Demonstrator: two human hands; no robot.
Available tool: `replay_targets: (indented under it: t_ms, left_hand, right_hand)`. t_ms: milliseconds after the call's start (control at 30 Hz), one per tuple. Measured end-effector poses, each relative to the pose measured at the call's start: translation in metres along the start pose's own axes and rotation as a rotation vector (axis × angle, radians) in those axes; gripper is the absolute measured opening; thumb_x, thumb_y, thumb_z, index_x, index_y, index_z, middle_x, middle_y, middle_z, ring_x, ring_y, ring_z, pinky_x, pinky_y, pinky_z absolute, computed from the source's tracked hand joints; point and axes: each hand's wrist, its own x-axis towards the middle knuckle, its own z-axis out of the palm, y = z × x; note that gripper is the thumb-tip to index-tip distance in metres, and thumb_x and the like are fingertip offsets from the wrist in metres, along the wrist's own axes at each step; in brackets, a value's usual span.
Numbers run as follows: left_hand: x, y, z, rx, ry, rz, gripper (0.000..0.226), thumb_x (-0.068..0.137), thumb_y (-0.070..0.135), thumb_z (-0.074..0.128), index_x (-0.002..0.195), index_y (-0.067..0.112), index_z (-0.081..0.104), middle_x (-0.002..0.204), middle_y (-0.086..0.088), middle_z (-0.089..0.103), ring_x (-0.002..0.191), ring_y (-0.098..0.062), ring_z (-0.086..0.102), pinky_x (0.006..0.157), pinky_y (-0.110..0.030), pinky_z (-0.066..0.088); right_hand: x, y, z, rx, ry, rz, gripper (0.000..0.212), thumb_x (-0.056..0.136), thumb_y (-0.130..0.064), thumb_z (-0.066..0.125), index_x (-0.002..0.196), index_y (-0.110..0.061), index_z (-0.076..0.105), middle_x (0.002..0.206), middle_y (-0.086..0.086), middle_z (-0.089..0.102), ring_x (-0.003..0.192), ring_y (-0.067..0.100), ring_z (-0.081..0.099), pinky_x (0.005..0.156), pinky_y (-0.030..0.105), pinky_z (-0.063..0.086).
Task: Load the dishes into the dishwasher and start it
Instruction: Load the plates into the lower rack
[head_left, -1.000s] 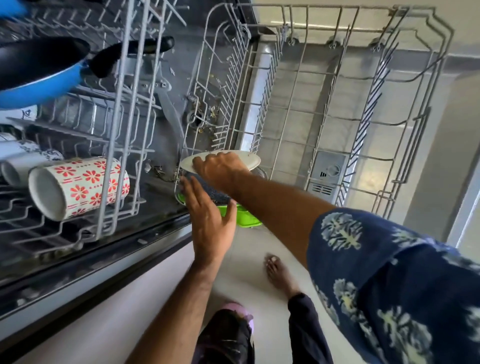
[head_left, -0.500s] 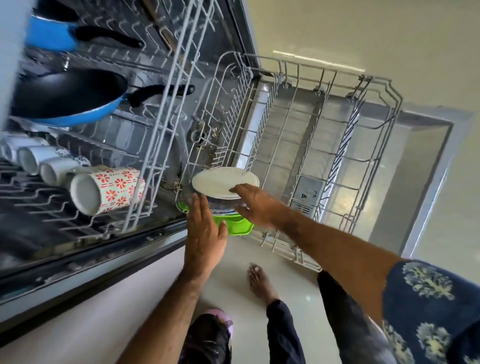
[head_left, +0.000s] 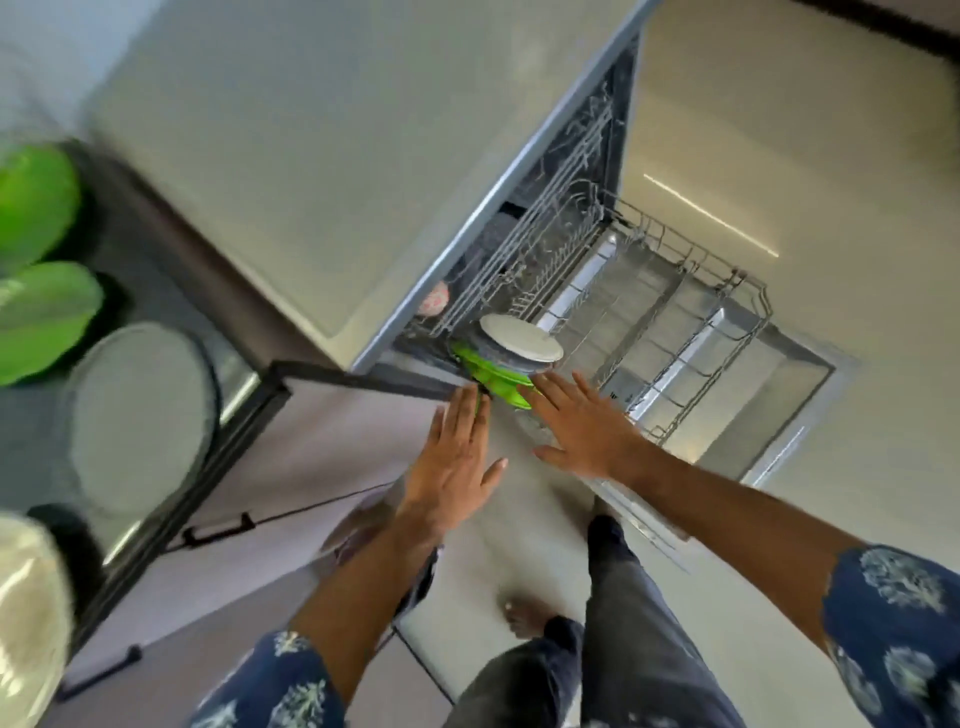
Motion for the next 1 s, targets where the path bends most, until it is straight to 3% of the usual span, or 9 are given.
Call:
replay_targets:
  t_ms: [100,200,333,467,533,633,767,867,1000]
  left_hand:
    - [-0.058,-0.008,-0.017,-0.05,0.0,-0.07,0.088,0.097,0.058,0.037,0.158,0.001,0.012,0.166,-0.02,0.003,0.154,-0.035,0.008,0.123,-0.051,0.021]
    - [-0.123,-0.029,-0.023,-0.135,0.086,-0.179,0.084,0.097,0.058,0.03,0.158,0.001,0.016,0.166,-0.021,0.009,0.154,-0.036,0.012,0.123,-0.052,0.02]
    - [-0.219,-0.068,-0.018,-0.217,0.195,-0.344,0.083,0.095,0.053,0.033,0.158,0.002,0.017,0.166,-0.021,0.01,0.153,-0.037,0.012,0.122,-0.055,0.021]
    - [-0.315,-0.113,-0.01,-0.294,0.323,-0.553,0.081,0.095,0.049,0.035,0.159,0.005,0.01,0.168,-0.014,0.002,0.155,-0.03,0.0,0.125,-0.05,0.01]
    - [-0.363,-0.14,-0.002,-0.31,0.367,-0.655,0.082,0.095,0.048,0.032,0.16,0.007,0.006,0.168,-0.012,-0.003,0.155,-0.027,-0.006,0.126,-0.049,0.006]
    - [-0.421,-0.178,0.015,-0.323,0.401,-0.808,0.082,0.094,0.051,0.031,0.16,0.007,0.01,0.167,-0.015,0.007,0.155,-0.03,0.005,0.124,-0.05,0.01]
    - [-0.479,-0.228,0.043,-0.406,0.396,-1.033,0.086,0.094,0.047,0.052,0.159,0.008,0.011,0.167,-0.011,0.003,0.154,-0.027,0.003,0.124,-0.047,0.005]
    - [-0.51,-0.253,0.065,-0.473,0.424,-1.174,0.076,0.103,0.047,0.038,0.159,0.012,-0.001,0.166,-0.005,-0.013,0.154,-0.022,-0.015,0.126,-0.044,-0.006]
    - [-0.539,-0.279,0.099,-0.53,0.375,-1.342,0.074,0.103,0.047,0.036,0.16,0.009,0.007,0.168,-0.01,-0.003,0.155,-0.025,-0.007,0.126,-0.046,0.001]
  right_hand:
    - [-0.02,-0.045,-0.026,-0.079,0.018,-0.079,0.089,0.093,-0.066,0.035,0.159,-0.017,0.001,0.165,0.012,0.007,0.152,0.031,0.007,0.121,0.051,-0.003]
    - [-0.028,-0.102,-0.048,-0.149,0.037,-0.15,0.088,0.094,-0.067,0.035,0.159,-0.019,-0.001,0.166,0.009,0.003,0.153,0.028,0.003,0.12,0.048,-0.01]
    - [-0.021,-0.196,-0.07,-0.263,0.061,-0.292,0.089,0.086,-0.068,0.018,0.159,-0.017,0.012,0.165,0.008,0.014,0.152,0.028,0.014,0.122,0.054,0.011]
    - [0.003,-0.299,-0.085,-0.358,0.139,-0.512,0.079,0.089,-0.059,0.039,0.154,-0.013,0.031,0.158,0.013,0.032,0.145,0.032,0.034,0.116,0.055,0.03]
    - [0.019,-0.354,-0.089,-0.367,0.172,-0.6,0.077,0.091,-0.054,0.046,0.154,-0.014,0.029,0.159,0.012,0.03,0.146,0.032,0.031,0.117,0.053,0.027]
    - [0.039,-0.426,-0.095,-0.342,0.192,-0.705,0.075,0.093,-0.05,0.05,0.155,-0.015,0.026,0.16,0.009,0.028,0.147,0.029,0.028,0.12,0.05,0.023]
    - [0.07,-0.516,-0.103,-0.326,0.208,-0.848,0.069,0.091,-0.039,0.063,0.149,-0.015,0.036,0.151,0.01,0.041,0.134,0.031,0.044,0.111,0.048,0.038]
    - [0.103,-0.576,-0.099,-0.313,0.16,-0.953,0.064,0.089,-0.035,0.064,0.145,-0.013,0.04,0.146,0.011,0.045,0.129,0.032,0.048,0.107,0.046,0.042]
    - [0.156,-0.649,-0.086,-0.296,0.113,-1.062,0.056,0.088,-0.027,0.063,0.139,-0.009,0.048,0.137,0.013,0.052,0.121,0.033,0.053,0.102,0.044,0.044]
